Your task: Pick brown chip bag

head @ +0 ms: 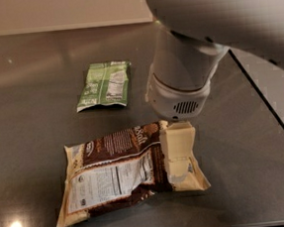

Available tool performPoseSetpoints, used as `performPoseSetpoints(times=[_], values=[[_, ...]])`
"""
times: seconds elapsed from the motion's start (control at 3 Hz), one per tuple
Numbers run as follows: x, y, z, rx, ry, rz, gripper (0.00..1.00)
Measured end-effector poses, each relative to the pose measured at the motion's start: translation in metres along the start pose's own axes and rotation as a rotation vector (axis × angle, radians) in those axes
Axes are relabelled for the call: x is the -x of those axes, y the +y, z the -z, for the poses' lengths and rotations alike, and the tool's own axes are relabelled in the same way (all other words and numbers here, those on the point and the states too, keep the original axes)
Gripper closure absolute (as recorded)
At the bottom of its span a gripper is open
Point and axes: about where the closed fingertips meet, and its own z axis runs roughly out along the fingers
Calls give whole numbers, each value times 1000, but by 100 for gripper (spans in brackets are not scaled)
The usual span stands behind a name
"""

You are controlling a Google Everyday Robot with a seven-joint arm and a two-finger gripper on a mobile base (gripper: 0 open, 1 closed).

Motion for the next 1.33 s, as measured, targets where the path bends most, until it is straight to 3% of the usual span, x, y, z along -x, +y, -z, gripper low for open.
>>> performPoseSetpoints(times=[0.67,1.0,1.33], values=[[13,6,-27,44,45,11,0],[16,7,-34,56,54,11,16],[16,9,-40,70,58,12,41]])
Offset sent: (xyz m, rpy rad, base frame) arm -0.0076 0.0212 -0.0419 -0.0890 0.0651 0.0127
